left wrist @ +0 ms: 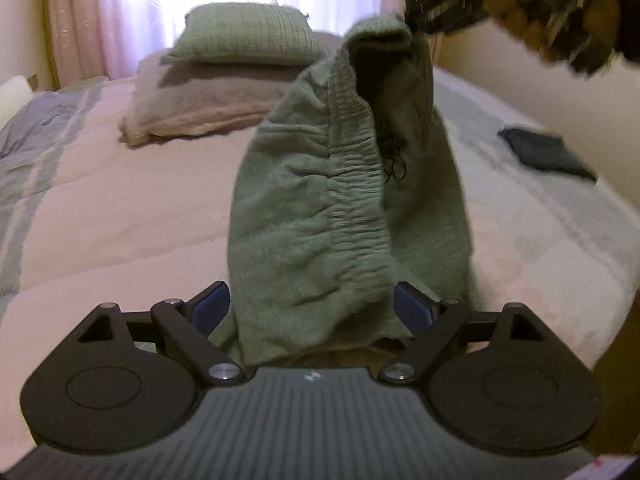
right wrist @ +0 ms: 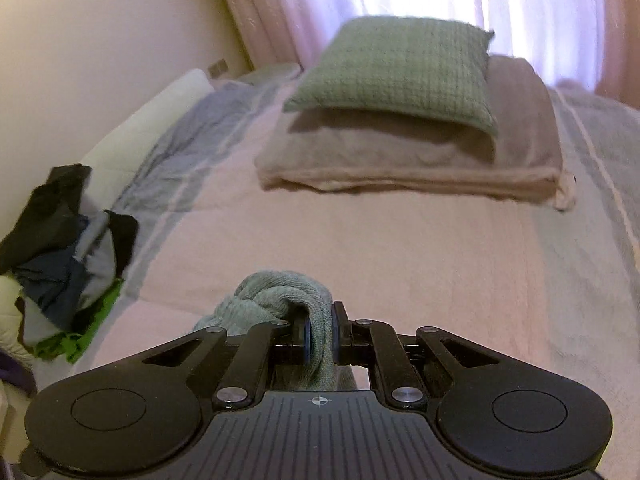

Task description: Organize objects

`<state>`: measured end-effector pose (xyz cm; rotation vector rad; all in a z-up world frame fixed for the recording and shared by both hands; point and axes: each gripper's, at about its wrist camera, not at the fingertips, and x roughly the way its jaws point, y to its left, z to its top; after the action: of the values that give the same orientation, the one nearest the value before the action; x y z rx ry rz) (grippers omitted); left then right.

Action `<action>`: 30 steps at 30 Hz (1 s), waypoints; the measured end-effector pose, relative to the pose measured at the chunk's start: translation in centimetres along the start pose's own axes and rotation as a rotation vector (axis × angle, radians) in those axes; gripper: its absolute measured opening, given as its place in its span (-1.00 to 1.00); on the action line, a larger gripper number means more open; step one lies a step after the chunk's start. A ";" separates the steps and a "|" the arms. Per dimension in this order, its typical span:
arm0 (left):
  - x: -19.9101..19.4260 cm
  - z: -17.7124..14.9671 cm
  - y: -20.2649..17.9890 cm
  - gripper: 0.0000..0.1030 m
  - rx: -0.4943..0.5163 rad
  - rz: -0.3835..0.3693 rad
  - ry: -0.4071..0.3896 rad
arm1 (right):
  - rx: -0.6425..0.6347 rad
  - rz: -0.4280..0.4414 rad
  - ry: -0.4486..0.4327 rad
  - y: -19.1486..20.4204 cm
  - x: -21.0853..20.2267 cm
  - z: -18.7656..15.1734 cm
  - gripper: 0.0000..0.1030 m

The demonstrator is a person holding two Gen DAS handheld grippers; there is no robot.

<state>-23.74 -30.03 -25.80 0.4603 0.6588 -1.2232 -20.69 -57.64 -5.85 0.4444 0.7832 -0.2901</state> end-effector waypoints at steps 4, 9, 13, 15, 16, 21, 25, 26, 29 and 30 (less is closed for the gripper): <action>4.1 -0.6 -1.9 0.57 0.169 -0.050 0.010 | 0.060 0.000 0.024 -2.4 0.1 -0.3 -0.88; 7.5 -1.9 -2.6 0.23 0.391 -0.042 0.002 | 0.101 -0.029 0.021 -3.6 0.6 -0.8 -0.88; 9.2 -2.1 -1.7 -0.23 0.481 -0.099 -0.006 | 0.156 -0.070 0.017 -4.4 0.3 -1.8 -0.88; 8.8 -1.5 -0.7 -0.59 0.494 -0.144 -0.006 | 0.182 -0.100 0.018 -4.8 -0.1 -2.4 -0.88; 8.1 -0.9 0.3 -0.65 0.476 -0.164 -0.022 | 0.199 -0.114 0.016 -5.0 -0.3 -2.7 -0.88; 3.0 5.5 9.5 -0.73 0.256 -0.132 -0.142 | 0.264 -0.129 -0.003 -4.5 -3.9 -3.5 -0.88; -0.1 12.8 19.0 -0.76 0.101 -0.082 -0.246 | 0.263 -0.071 -0.036 -0.8 -7.6 -3.4 -0.88; -0.7 14.7 20.6 -0.76 0.080 -0.078 -0.274 | 0.261 -0.048 -0.048 0.3 -8.4 -3.3 -0.88; -3.2 19.7 25.3 -0.76 0.067 -0.061 -0.361 | 0.208 0.037 -0.083 5.4 -10.6 -2.6 -0.89; -4.1 21.1 26.4 -0.76 0.067 -0.053 -0.383 | 0.193 0.063 -0.097 6.8 -11.2 -2.3 -0.89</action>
<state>5.23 -33.23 -8.20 0.2535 0.3045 -1.3411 -26.85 -49.67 2.78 0.6313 0.6474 -0.3275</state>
